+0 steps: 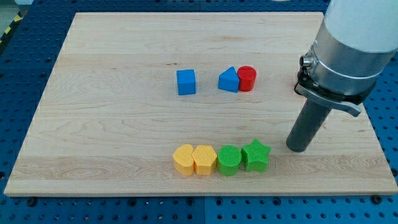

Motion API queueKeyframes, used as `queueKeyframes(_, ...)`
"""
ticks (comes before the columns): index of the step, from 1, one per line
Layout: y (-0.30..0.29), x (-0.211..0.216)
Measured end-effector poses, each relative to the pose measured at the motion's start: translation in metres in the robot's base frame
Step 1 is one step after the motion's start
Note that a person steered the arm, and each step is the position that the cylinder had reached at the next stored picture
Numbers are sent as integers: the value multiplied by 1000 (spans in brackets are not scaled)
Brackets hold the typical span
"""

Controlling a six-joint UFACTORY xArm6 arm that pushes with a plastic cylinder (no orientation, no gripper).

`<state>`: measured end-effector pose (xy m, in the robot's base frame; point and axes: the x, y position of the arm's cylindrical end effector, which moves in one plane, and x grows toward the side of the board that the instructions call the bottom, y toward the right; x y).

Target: Point at red star

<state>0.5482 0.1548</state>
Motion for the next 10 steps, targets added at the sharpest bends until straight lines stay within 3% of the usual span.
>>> queueKeyframes(8, 2, -126)
queueKeyframes(10, 10, -140)
